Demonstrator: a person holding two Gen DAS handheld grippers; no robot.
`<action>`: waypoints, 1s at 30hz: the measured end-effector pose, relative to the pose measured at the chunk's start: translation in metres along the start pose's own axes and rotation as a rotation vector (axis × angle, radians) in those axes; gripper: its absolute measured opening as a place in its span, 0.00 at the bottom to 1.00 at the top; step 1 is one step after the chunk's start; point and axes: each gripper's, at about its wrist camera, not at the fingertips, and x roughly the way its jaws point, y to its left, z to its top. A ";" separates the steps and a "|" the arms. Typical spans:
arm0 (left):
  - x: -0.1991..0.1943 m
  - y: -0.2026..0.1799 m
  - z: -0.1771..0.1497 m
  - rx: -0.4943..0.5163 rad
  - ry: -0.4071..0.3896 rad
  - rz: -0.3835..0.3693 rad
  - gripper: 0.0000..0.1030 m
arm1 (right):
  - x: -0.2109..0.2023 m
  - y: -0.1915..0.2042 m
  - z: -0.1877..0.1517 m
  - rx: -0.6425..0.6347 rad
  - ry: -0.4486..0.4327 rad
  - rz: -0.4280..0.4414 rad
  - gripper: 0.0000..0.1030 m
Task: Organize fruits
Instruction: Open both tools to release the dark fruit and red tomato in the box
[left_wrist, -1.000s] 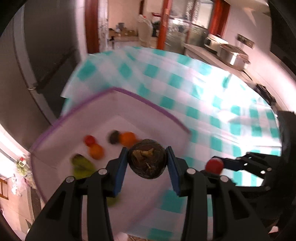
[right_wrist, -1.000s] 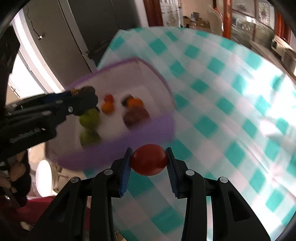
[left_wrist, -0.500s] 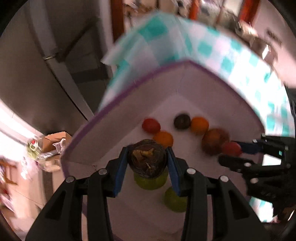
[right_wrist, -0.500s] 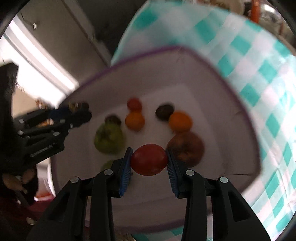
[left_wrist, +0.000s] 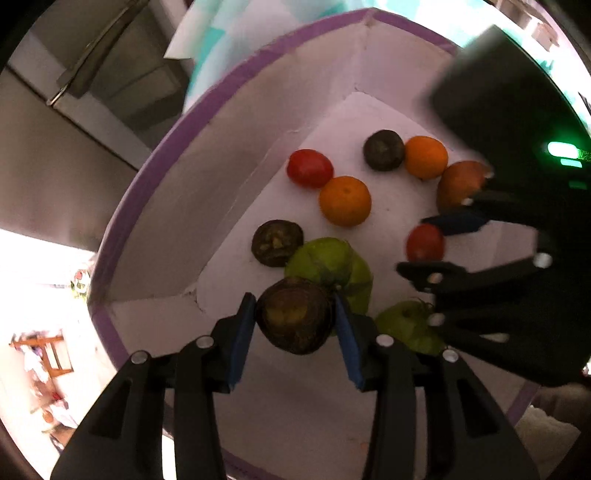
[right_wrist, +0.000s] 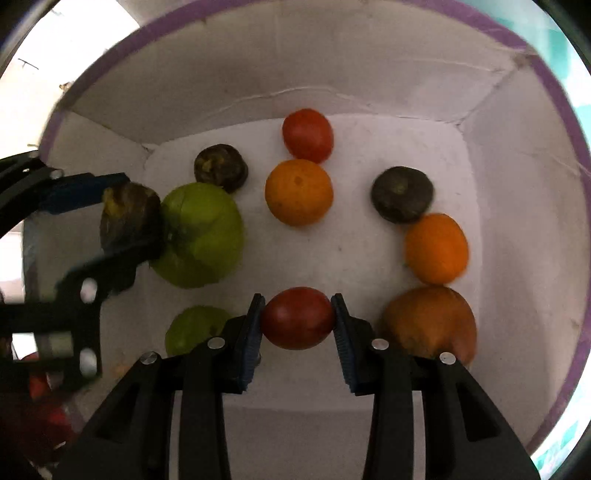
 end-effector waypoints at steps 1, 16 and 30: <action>0.000 -0.002 0.000 0.010 -0.001 0.004 0.44 | 0.005 0.001 0.002 -0.007 0.016 -0.014 0.37; -0.004 -0.005 0.003 -0.019 -0.043 0.040 0.57 | -0.008 -0.004 0.002 0.062 -0.068 -0.066 0.59; -0.077 -0.031 -0.018 -0.165 -0.338 0.098 0.90 | -0.078 -0.036 -0.075 0.155 -0.368 -0.066 0.84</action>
